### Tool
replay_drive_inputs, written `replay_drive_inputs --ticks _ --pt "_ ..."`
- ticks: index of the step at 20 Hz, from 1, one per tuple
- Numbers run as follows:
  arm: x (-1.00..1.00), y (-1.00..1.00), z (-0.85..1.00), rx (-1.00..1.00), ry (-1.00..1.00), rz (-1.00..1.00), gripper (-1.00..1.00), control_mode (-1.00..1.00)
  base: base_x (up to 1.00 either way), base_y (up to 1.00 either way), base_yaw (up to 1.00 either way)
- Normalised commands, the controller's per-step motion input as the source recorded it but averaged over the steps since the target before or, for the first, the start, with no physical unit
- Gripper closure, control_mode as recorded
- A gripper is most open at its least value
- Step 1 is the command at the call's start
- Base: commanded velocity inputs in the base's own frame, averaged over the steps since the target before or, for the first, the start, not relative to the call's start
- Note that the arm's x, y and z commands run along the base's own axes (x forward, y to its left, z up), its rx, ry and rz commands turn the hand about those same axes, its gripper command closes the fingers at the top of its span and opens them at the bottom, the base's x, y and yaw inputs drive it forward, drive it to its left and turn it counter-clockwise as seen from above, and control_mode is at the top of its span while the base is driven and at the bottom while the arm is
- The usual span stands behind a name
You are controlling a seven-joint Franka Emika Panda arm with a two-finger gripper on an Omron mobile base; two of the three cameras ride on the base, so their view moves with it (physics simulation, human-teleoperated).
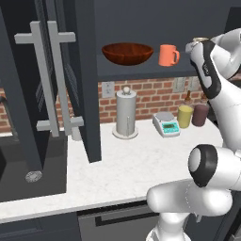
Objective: Gather all objects into one cabinet and sort the glasses and bowls to opposite sides.
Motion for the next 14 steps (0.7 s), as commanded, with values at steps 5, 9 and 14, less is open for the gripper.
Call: replay_drive_inputs --ticks 5,9,14 --pt "0.00 0.01 -0.10 0.17 -0.05 0.00 1.00 -1.00 0.00 0.00 0.00" --pt "0.00 0.03 -0.21 0.13 -0.05 0.00 -1.00 -1.00 0.00 0.00 0.00" --pt "-0.04 0.00 -0.01 0.07 -0.03 0.00 -1.00 -1.00 0.00 0.00 0.00"
